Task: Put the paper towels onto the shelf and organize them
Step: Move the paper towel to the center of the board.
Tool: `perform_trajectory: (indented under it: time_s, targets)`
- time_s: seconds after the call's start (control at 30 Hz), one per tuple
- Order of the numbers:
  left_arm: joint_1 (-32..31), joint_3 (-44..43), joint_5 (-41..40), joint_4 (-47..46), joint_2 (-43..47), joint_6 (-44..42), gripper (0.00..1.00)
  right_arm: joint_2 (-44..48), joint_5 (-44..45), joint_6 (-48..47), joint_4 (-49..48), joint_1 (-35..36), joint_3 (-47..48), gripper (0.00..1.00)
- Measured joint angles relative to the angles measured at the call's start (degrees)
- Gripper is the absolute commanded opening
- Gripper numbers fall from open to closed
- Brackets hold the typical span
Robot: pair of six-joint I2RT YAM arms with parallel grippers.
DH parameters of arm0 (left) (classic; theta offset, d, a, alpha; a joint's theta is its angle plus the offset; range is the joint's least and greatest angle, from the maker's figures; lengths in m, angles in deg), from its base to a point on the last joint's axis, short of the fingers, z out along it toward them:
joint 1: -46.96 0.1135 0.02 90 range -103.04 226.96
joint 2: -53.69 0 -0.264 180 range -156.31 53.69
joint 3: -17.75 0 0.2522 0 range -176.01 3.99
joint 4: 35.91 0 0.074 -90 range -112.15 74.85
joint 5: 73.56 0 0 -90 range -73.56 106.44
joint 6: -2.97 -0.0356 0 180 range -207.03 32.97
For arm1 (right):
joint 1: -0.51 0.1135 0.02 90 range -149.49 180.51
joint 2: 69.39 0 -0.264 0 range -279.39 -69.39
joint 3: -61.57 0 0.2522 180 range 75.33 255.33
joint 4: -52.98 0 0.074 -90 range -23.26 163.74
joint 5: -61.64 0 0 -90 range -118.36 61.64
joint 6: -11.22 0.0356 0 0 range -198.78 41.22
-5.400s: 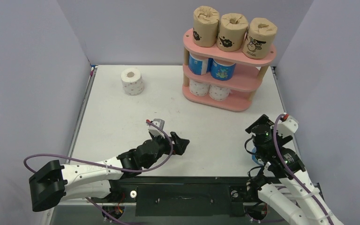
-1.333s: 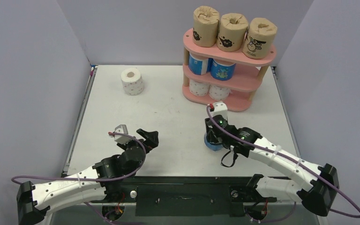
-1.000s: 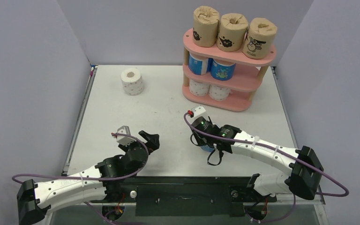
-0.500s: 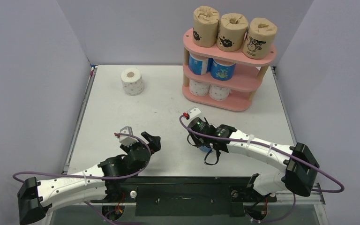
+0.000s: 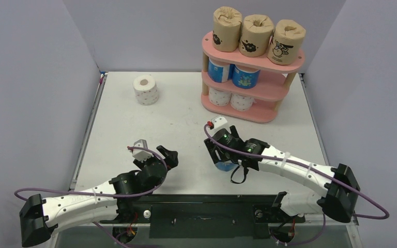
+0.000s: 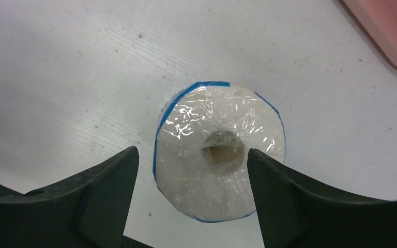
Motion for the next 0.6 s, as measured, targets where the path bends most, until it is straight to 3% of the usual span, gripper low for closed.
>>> perform_trajectory:
  time_s: [0.07,0.1,0.27,0.43,0.6]
  targets:
    - [0.0,0.0,0.0,0.0,0.22,0.09,0.95,3.43,1.31,1.73,0.17,-0.02,-0.07,0.79]
    - [0.0,0.0,0.02,0.0,0.35,0.11,0.95,5.31,2.38,2.99,0.17,-0.02,-0.09,0.89]
    - [0.0,0.0,0.02,-0.02,0.46,0.35,0.95,15.04,9.25,16.15,0.28,-3.39,-0.46,0.94]
    - [0.0,0.0,0.39,-0.09,-1.53,0.48,0.95,21.07,3.23,25.16,-4.94,-17.94,-10.49,0.9]
    - [-0.02,-0.02,1.09,-0.11,-2.89,0.52,0.95,21.49,-4.92,29.99,-6.4,-22.08,-20.15,0.81]
